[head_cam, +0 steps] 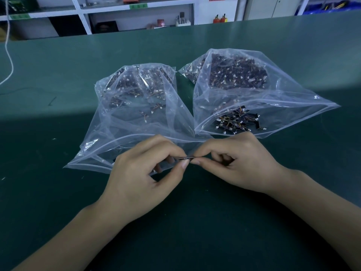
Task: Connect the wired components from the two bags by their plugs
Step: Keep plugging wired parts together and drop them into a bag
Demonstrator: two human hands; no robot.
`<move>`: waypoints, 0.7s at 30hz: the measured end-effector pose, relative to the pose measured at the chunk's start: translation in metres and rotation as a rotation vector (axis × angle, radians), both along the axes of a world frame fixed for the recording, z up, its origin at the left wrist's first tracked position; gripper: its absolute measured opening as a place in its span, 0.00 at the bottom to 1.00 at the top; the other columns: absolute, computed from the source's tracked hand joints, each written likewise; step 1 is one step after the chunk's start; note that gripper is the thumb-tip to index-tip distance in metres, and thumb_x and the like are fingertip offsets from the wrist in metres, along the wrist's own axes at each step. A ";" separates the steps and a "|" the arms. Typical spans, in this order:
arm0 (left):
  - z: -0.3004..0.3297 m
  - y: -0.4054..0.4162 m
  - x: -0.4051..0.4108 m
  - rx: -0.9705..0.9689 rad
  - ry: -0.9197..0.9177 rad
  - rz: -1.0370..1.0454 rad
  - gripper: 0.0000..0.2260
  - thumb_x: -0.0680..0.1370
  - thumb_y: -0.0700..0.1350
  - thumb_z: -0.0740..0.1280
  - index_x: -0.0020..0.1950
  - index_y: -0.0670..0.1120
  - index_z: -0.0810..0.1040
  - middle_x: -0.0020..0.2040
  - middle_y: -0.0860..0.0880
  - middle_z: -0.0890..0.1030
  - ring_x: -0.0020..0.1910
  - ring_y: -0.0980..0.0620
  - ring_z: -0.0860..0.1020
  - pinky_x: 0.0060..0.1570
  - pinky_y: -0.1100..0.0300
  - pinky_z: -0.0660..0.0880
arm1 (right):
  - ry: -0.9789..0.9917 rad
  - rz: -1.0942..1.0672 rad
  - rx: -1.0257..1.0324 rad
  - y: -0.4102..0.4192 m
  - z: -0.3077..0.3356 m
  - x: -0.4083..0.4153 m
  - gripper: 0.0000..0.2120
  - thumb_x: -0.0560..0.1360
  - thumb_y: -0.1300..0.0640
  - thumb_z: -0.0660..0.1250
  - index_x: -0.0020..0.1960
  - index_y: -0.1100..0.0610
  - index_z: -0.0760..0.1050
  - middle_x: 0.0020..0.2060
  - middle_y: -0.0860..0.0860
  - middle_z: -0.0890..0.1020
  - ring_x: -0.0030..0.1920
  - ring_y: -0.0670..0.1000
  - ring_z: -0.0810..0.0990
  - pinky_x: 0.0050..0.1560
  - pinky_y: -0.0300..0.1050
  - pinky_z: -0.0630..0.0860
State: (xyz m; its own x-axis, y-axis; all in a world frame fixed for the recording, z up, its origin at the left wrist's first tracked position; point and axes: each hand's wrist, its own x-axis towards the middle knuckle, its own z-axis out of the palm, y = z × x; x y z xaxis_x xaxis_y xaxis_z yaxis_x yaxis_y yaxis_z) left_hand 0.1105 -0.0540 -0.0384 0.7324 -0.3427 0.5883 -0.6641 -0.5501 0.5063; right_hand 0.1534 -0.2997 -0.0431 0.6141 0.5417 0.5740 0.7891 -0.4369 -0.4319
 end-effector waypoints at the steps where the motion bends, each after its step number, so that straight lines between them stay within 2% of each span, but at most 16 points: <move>1: 0.000 0.000 0.000 0.002 0.002 -0.005 0.03 0.81 0.42 0.74 0.48 0.46 0.86 0.45 0.54 0.81 0.44 0.50 0.81 0.38 0.54 0.76 | 0.004 0.002 -0.002 0.000 0.000 0.000 0.04 0.81 0.53 0.74 0.49 0.52 0.87 0.26 0.45 0.65 0.27 0.45 0.62 0.34 0.32 0.59; 6: 0.001 -0.001 -0.001 0.010 -0.018 0.009 0.03 0.80 0.41 0.74 0.46 0.44 0.86 0.43 0.53 0.81 0.41 0.50 0.80 0.37 0.54 0.76 | 0.027 0.015 0.001 0.002 0.000 0.000 0.07 0.82 0.51 0.72 0.49 0.52 0.86 0.25 0.46 0.65 0.27 0.47 0.63 0.32 0.34 0.61; 21: 0.000 -0.001 -0.001 0.038 -0.015 0.025 0.04 0.81 0.42 0.73 0.47 0.46 0.86 0.44 0.55 0.81 0.42 0.50 0.81 0.37 0.52 0.77 | 0.069 0.018 0.003 0.002 -0.002 0.000 0.06 0.81 0.51 0.73 0.48 0.51 0.84 0.26 0.45 0.65 0.27 0.48 0.63 0.31 0.37 0.62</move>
State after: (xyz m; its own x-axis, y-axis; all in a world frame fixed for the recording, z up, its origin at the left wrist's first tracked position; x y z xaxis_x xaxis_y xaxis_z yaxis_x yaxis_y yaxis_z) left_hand 0.1098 -0.0549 -0.0381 0.7323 -0.3467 0.5862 -0.6573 -0.5849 0.4752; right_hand 0.1534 -0.2975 -0.0452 0.6424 0.5512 0.5324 0.7651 -0.4217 -0.4866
